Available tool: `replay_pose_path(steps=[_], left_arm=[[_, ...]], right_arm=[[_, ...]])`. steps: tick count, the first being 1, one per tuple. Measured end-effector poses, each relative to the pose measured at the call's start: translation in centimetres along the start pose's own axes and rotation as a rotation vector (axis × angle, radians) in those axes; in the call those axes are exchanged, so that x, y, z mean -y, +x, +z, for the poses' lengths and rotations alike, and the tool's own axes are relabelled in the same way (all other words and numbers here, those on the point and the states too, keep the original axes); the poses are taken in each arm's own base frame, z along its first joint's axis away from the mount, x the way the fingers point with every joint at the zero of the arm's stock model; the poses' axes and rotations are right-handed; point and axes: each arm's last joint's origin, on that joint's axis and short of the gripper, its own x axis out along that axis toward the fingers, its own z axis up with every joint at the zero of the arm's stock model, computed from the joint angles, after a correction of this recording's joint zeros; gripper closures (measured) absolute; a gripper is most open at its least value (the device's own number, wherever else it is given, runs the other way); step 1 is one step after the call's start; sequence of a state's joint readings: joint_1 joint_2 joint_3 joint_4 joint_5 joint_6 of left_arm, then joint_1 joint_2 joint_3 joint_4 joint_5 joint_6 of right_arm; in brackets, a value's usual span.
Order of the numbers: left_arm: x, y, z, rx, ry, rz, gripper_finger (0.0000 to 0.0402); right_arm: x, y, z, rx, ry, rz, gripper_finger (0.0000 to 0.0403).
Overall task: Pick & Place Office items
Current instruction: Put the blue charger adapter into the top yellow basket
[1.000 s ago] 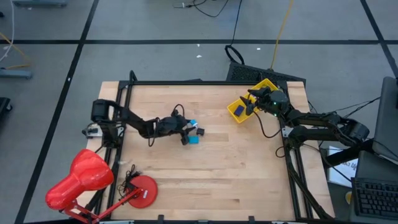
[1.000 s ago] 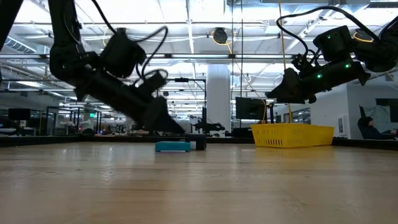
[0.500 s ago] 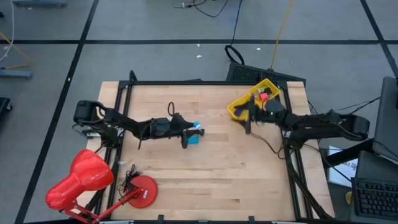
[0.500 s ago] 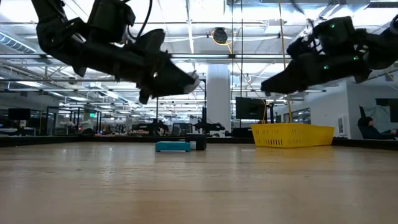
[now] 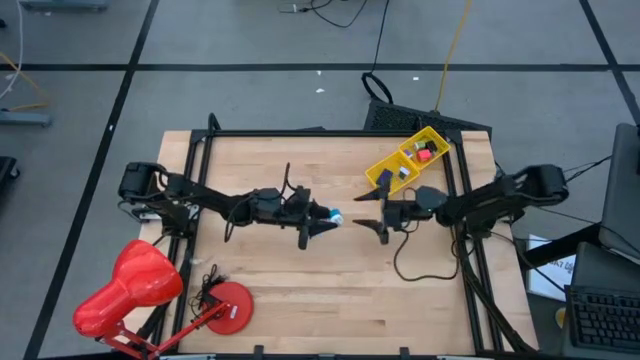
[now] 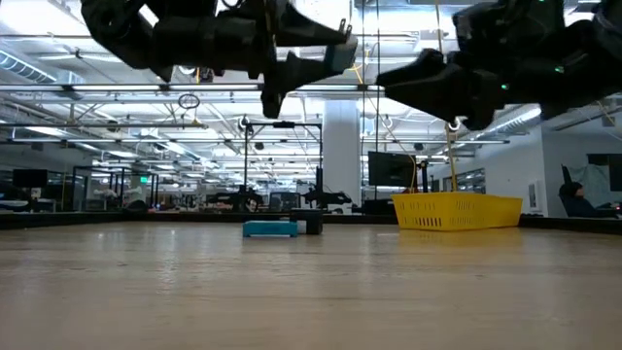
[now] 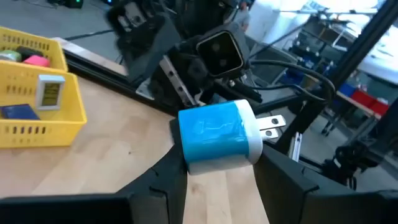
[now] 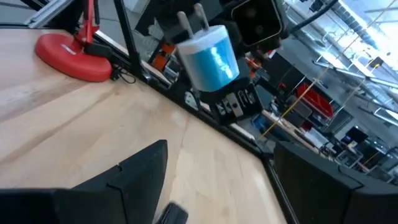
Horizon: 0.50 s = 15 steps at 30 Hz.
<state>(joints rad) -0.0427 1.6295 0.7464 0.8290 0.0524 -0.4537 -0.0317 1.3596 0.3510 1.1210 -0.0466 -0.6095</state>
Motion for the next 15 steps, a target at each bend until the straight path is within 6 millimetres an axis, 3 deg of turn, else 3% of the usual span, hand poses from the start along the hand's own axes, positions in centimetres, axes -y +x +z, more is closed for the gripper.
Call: replay_pose_path(steps=[8,15], left_arm=[[0.2,0.4,0.2,-0.039,0.013,0.021,0.0247],[0.2,0.4,0.1,-0.045,0.028,0.025,0.0247]], right_arm=[[-0.3,4.5,1.3,0.049,-0.051,0.018,0.0124],[-0.6,5.5,2.5,0.094,-0.067,0.028,0.0125]])
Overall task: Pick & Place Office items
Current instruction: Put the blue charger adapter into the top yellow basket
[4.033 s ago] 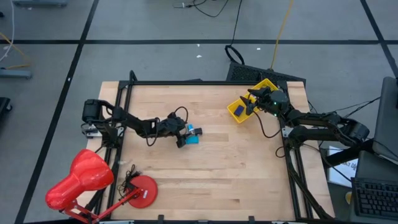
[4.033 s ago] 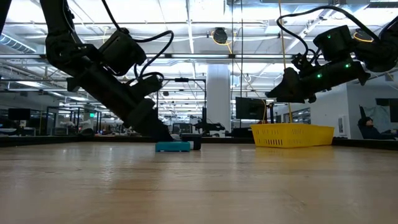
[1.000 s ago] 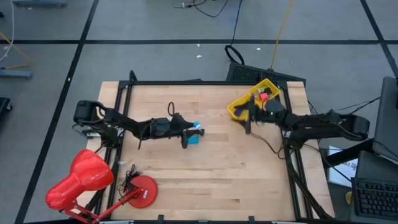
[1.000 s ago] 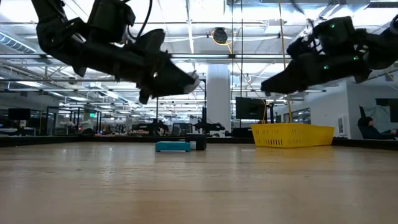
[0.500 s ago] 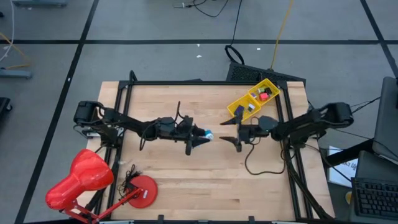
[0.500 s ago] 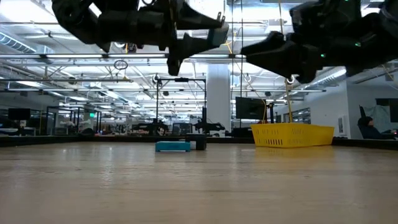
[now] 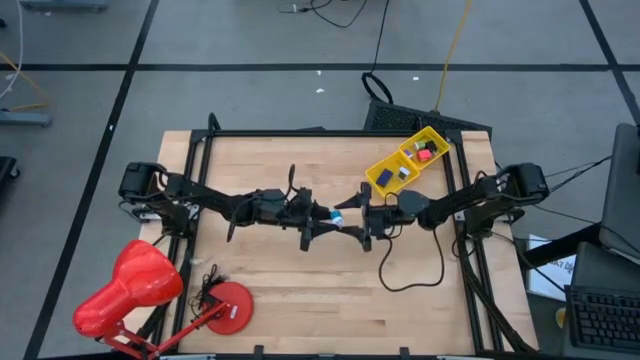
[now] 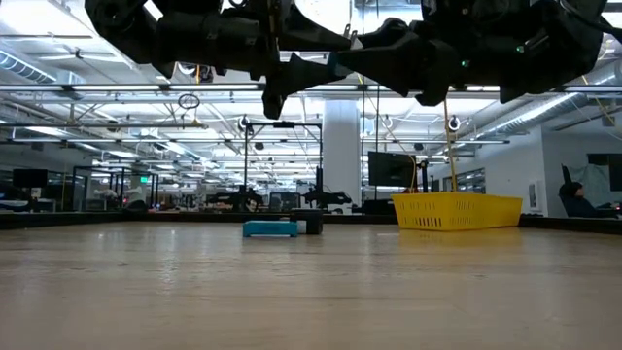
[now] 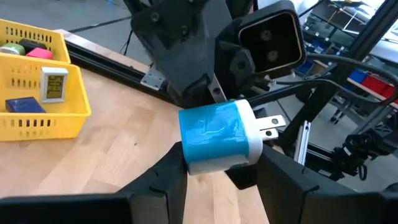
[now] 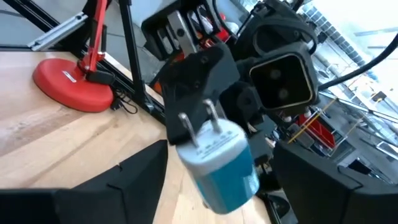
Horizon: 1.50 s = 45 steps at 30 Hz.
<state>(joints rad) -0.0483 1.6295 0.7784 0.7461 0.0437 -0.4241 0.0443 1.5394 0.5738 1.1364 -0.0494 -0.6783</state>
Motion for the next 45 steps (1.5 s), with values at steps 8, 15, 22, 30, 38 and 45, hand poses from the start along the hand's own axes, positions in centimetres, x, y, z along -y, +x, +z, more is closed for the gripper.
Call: replay_pose_path(steps=[8,15,22,30,38,45], left_arm=[[0.0,0.0,0.0,-0.001,-0.004,0.0,0.0247],[0.1,0.0,-0.1,-0.011,-0.042,-0.012,0.0247],[-0.3,-0.3,0.7,0.005,-0.015,-0.03,0.0179],[-1.6,-3.1,3.9,-0.09,-0.042,-0.098,0.0112],[-1.8,-3.5,3.7,-0.136,-0.006,-0.054,0.0085],[-1.6,-3.3,3.3,-0.137,-0.006,-0.019,0.0078]], right_arm=[[-0.3,0.0,-0.1,-0.019,-0.013,0.027,0.0204],[-0.9,0.0,0.2,-0.017,-0.069,0.048,0.0259],[-0.8,0.0,0.1,-0.057,0.046,0.006,0.0281],[-0.6,-0.2,-0.7,-0.165,0.12,-0.025,0.0281],[1.4,-1.3,-1.0,-0.366,0.147,-0.207,0.0281],[5.7,-4.9,-2.8,-0.647,0.307,-0.368,0.0281]])
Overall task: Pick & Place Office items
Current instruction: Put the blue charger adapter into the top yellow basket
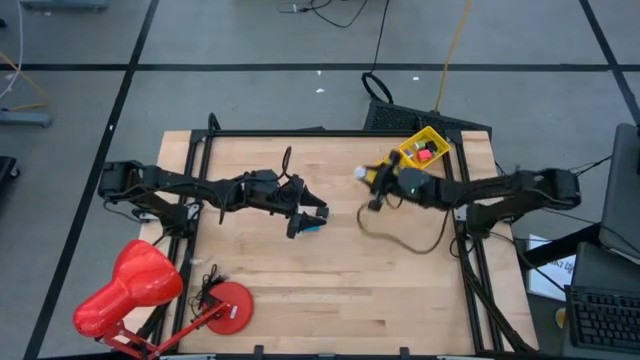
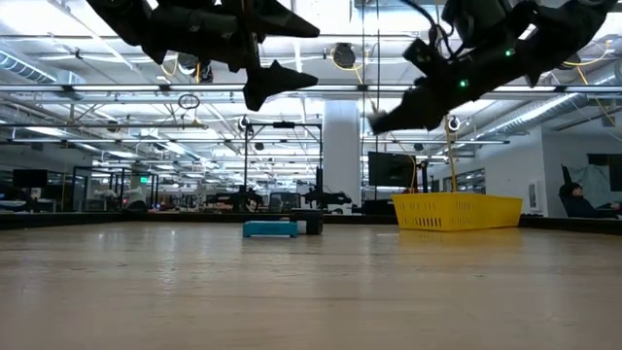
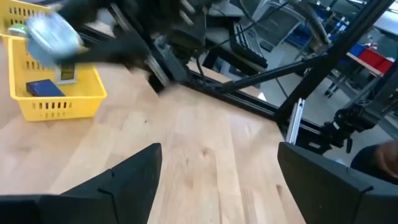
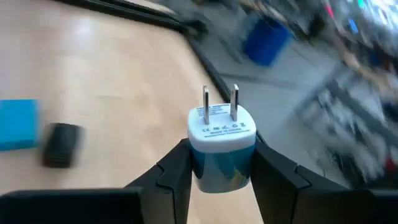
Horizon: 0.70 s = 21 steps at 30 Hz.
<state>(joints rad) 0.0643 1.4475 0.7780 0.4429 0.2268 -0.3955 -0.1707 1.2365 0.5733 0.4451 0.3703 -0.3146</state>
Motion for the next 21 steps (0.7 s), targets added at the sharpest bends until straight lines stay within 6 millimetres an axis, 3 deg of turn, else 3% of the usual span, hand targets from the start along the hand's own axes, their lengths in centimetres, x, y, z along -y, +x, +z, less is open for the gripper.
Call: replay_pose_path(steps=[4,10,15,21], left_arm=[[0.0,0.0,0.1,0.01,-0.001,-0.004,0.0078],[0.0,0.0,0.1,0.01,0.0,-0.004,0.0078],[0.0,0.0,0.1,0.01,0.0,-0.004,0.0078],[0.1,0.0,0.3,0.027,0.004,-0.01,0.0078]], right_arm=[[3.5,-1.3,-1.9,-0.065,0.153,-0.125,0.0281],[7.0,-3.7,-6.5,-0.123,0.401,-0.377,0.0281],[8.1,-4.7,-9.8,-0.188,0.492,-0.427,0.0282],[8.6,-5.2,-12.2,-0.291,0.53,-0.499,0.0283]])
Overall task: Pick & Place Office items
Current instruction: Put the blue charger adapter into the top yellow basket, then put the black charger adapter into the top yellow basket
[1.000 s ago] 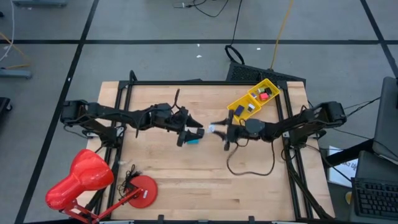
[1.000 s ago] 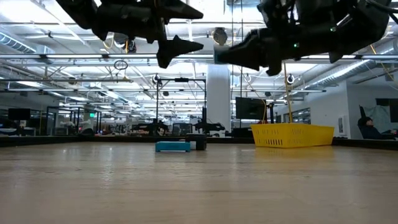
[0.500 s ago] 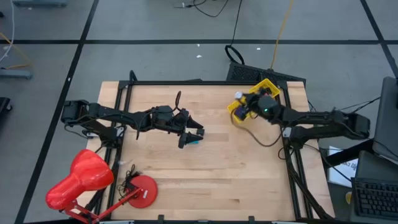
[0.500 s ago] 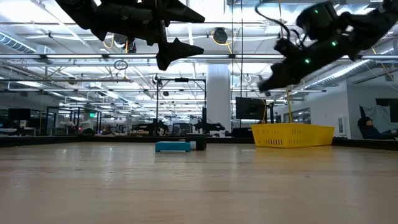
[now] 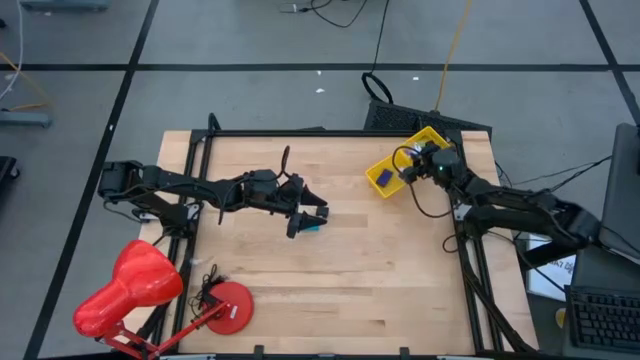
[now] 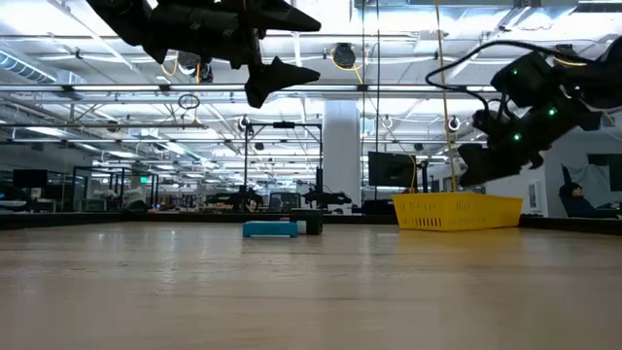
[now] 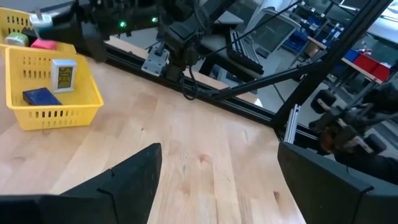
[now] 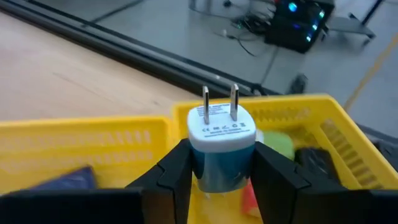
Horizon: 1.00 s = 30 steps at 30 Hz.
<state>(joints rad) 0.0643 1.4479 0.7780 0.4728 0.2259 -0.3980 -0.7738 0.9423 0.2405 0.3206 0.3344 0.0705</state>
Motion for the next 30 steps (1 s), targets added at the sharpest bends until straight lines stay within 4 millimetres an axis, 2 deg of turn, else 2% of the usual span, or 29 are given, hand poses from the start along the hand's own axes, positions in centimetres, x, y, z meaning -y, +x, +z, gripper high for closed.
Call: replay_pose_path(steps=[7,14,19,23,30], left_arm=[[0.0,0.0,0.0,0.002,-0.002,0.0,0.0078],[0.0,0.0,0.0,0.002,0.001,0.0,0.0078],[0.0,0.0,0.0,0.003,0.001,0.001,0.0078],[-0.1,0.0,0.1,0.018,0.025,0.037,0.0078],[0.3,0.3,-0.9,-0.009,0.178,0.187,0.0078]], right_arm=[[0.7,0.3,-0.4,-0.024,0.011,-0.04,0.028],[0.7,0.3,-0.4,-0.016,0.046,-0.04,0.0166],[0.5,0.3,-0.1,0.011,0.064,0.03,0.0116],[0.0,0.2,0.8,0.091,0.114,0.185,0.0107],[-1.2,-0.8,2.9,0.253,0.181,0.68,0.012]])
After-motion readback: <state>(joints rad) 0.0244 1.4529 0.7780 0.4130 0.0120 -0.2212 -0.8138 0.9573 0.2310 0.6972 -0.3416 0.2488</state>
